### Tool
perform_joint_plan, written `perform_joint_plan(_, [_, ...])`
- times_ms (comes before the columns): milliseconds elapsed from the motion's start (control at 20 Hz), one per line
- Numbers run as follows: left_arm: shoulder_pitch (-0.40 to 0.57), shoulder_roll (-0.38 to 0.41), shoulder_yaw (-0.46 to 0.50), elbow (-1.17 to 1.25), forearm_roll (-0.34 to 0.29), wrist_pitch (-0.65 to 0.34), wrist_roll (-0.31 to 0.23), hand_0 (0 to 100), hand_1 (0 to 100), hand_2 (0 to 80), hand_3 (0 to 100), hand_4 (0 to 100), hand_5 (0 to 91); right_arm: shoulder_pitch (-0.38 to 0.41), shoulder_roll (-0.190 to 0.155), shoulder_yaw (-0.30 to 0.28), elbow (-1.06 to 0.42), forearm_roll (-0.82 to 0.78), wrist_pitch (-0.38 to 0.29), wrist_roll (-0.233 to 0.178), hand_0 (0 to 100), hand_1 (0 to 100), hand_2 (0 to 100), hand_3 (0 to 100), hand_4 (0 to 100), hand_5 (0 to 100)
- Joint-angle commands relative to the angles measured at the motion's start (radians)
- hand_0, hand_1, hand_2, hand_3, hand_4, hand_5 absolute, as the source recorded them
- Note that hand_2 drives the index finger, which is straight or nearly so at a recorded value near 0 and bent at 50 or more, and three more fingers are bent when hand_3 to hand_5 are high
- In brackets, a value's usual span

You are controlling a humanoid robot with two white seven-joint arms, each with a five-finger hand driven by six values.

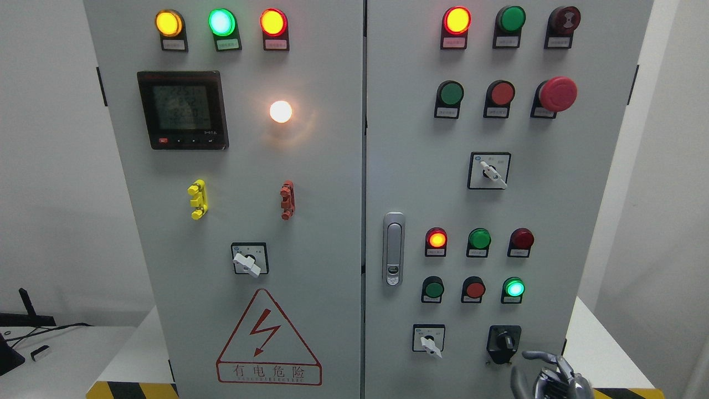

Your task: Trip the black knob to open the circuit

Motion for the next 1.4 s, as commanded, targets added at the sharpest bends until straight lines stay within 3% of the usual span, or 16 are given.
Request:
perform_joint_plan(0, [0.000, 0.001, 0.000, 0.000, 0.005, -0.001, 0.001, 12, 39, 0.0, 0, 0, 0.0, 0.105, -0.019, -0.015, -0.065, -0.010, -0.060, 0.033, 40, 55, 35, 86, 92, 96])
perform_joint_plan(150, [0.000, -0.001, 0.000, 0.000, 0.005, -0.001, 0.001, 12, 39, 0.0, 0, 0, 0.0, 0.168, -0.027, -0.015, -0.108, -0.016, -0.095, 0.056, 33, 41, 32, 74, 74, 87])
perform_joint_plan(300, [0.000, -0.001, 0.000, 0.000, 0.005, -0.001, 0.001, 12, 39, 0.0, 0, 0, 0.0, 0.238, -0.037, -0.017, -0.168, -0.018, -0.101, 0.107, 33, 26, 25, 60, 58, 64])
perform_joint_plan(400, [0.000, 0.001, 0.000, 0.000, 0.005, -0.001, 0.001, 12, 39, 0.0, 0, 0, 0.0, 0.283, -0.053, -0.015, -0.207, -0.051, -0.113, 0.145, 34, 10, 16, 44, 41, 46])
perform_joint_plan(500, [0.000, -0.001, 0.000, 0.000, 0.005, -0.001, 0.001, 12, 39, 0.0, 0, 0, 0.0, 0.326, -0.074, -0.014, -0.234, -0.115, -0.119, 0.189, 31, 0, 7, 30, 26, 32])
perform_joint_plan(550, [0.000, -0.001, 0.000, 0.000, 0.005, -0.001, 0.001, 12, 39, 0.0, 0, 0, 0.0, 0.338, -0.086, -0.014, -0.245, -0.145, -0.121, 0.212, 28, 0, 0, 22, 18, 25])
perform_joint_plan(650, [0.000, -0.001, 0.000, 0.000, 0.005, -0.001, 0.001, 12, 39, 0.0, 0, 0, 0.0, 0.350, -0.105, -0.015, -0.259, -0.159, -0.119, 0.223, 23, 0, 0, 15, 11, 17])
perform_joint_plan(950, [0.000, -0.001, 0.000, 0.000, 0.005, -0.001, 0.001, 12, 39, 0.0, 0, 0, 0.0, 0.372, -0.128, -0.015, -0.271, -0.220, -0.119, 0.252, 15, 0, 0, 8, 3, 9])
perform_joint_plan(1350, [0.000, 0.001, 0.000, 0.000, 0.005, -0.001, 0.001, 12, 39, 0.0, 0, 0, 0.0, 0.374, -0.137, -0.017, -0.271, -0.234, -0.119, 0.259, 6, 0, 0, 8, 2, 6])
